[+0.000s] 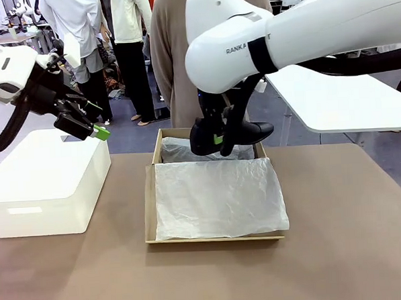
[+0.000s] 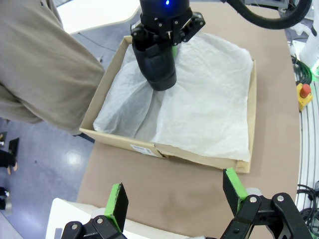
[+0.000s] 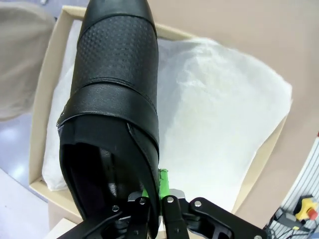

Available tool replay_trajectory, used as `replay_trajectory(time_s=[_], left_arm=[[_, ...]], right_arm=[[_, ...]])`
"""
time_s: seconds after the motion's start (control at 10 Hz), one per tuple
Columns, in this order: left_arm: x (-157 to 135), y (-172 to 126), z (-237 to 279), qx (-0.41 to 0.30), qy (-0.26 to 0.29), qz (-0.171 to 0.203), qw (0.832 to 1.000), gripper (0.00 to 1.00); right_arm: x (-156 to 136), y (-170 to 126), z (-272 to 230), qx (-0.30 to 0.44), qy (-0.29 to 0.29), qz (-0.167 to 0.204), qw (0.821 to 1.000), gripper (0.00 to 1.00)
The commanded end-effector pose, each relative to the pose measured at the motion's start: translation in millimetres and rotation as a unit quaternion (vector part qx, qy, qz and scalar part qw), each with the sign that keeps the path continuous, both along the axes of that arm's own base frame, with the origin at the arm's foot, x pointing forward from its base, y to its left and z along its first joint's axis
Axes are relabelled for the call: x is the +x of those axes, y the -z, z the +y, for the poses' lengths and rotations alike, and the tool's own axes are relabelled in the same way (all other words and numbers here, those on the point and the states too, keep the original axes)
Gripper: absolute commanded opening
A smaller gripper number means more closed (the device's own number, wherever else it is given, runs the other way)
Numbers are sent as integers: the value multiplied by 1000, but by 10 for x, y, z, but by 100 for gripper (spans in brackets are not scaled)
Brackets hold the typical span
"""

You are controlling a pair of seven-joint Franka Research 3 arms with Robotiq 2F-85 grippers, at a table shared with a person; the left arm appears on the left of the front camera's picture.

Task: Pack the shoes into the box.
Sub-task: Place the other shoe of the Shoes into the Shoes Box.

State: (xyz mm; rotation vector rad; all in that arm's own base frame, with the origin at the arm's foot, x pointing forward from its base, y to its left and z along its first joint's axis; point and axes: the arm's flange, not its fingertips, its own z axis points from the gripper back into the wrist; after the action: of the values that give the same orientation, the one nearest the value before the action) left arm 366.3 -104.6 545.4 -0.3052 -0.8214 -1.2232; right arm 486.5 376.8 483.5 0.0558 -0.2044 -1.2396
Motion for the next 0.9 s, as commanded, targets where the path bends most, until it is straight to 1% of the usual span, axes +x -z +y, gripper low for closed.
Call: replay_trajectory(time_s=[0.0,0.1,0.2,0.5,0.6,0.8], left_arm=[[16,2,16,-7,10,-4,1000,100],[16,2,16,-7,10,-4,1000,100],[16,2,16,-7,10,-4,1000,100],[16,2,16,-7,10,-4,1000,100],[16,2,16,-7,10,-4,1000,100],[16,2,16,-7,10,-4,1000,100]], right_arm=[[106,-32,252,4,33,-12,999,0],[110,-3,321,18,53,-15,998,0],[121,23,374,22,68,-26,997,0],[207,70,502,20,140,-37,989,0],[226,89,535,19,153,-35,987,0],[255,148,574,25,157,-30,987,0]])
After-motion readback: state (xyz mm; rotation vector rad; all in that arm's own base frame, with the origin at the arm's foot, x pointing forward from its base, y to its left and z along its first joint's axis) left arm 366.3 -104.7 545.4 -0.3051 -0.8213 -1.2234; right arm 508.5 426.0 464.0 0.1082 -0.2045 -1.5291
